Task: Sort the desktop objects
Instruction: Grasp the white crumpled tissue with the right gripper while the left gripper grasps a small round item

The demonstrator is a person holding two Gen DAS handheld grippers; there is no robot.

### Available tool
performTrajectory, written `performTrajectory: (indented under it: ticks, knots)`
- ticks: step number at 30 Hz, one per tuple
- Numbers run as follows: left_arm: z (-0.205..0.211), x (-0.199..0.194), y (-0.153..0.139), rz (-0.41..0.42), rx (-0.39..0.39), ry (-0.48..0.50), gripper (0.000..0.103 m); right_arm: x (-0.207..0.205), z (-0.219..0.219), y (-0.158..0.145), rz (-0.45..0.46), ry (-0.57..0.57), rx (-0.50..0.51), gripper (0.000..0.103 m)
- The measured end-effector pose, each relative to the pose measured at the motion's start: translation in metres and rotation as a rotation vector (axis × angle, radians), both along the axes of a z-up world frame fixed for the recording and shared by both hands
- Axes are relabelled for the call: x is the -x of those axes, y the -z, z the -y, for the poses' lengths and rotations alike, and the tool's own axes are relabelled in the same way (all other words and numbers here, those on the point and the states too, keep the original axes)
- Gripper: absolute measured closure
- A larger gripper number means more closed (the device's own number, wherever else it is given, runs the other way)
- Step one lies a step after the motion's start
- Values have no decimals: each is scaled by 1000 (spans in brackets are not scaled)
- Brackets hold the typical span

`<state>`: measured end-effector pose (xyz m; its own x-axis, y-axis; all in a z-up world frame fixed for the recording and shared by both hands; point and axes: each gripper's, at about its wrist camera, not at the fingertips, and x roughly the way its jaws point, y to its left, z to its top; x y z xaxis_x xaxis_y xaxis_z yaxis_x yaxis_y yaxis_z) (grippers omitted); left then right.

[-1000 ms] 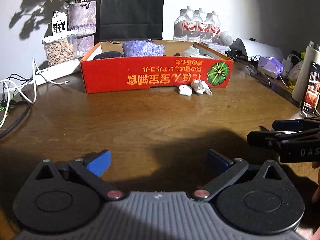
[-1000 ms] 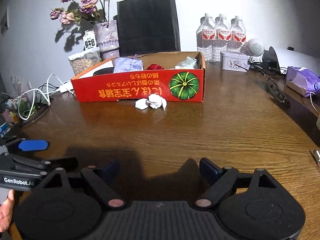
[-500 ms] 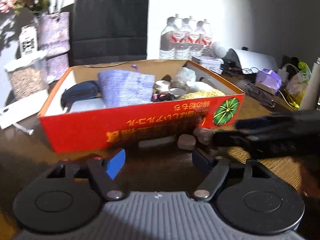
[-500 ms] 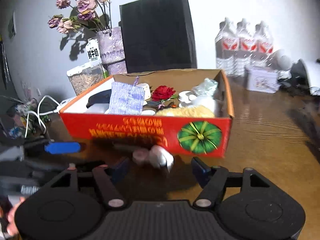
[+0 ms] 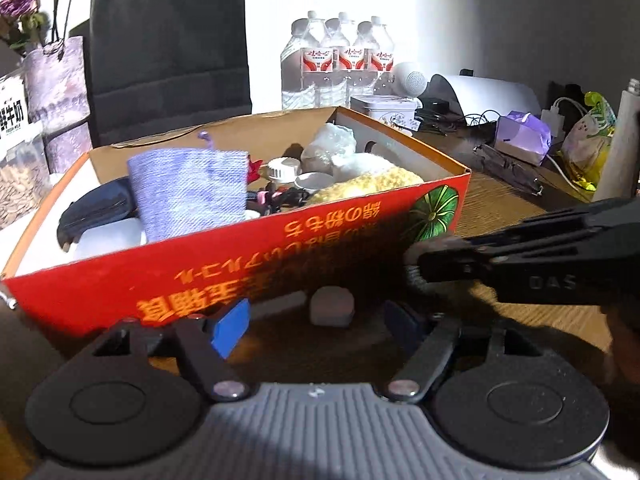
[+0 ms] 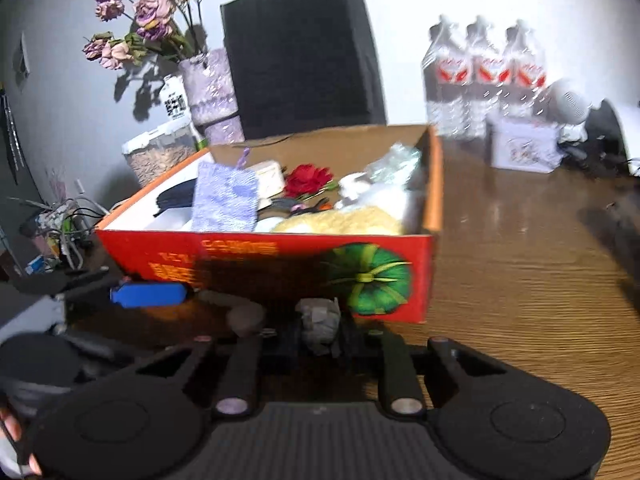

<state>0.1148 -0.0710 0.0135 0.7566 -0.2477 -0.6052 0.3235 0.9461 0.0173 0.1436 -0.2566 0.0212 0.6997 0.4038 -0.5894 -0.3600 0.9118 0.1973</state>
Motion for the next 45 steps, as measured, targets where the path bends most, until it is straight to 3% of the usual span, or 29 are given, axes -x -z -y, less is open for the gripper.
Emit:
performTrajectory:
  ticks: [8, 15, 17, 19, 21, 26, 30, 35, 39, 42, 45]
  knots:
    - [14, -12, 9, -27, -1, -1, 26, 4, 22, -1, 46, 49, -37, 85]
    - [21, -15, 11, -25, -9, 3, 35, 11, 12, 1, 67, 25, -13, 85]
    - [22, -14, 11, -18, -11, 2, 40, 12, 10, 1, 74, 23, -4, 85]
    - [20, -14, 10, -19, -3, -15, 52, 12, 9, 2, 75, 36, 11, 85]
    - [19, -14, 9, -15, 3, -23, 76, 11, 9, 3, 71, 45, 19, 85]
    - [18, -4, 7, -12, -11, -39, 76, 14, 4, 5, 93, 45, 57, 85]
    - [8, 26, -3, -2, 27, -46, 76, 20, 0, 5, 76, 76, 72, 85]
    - [-6, 74, -26, 57, 28, -67, 76, 66, -22, -8, 133, 53, 135, 85]
    - [-24, 110, -46, 95, 62, -86, 76, 109, -32, -18, 158, 36, 117, 85]
    - [-37, 130, -52, 94, 77, -91, 76, 141, -32, -30, 185, 62, 77, 85]
    - [-54, 151, -58, 104, 94, -121, 76, 168, -32, -39, 222, 103, 99, 85]
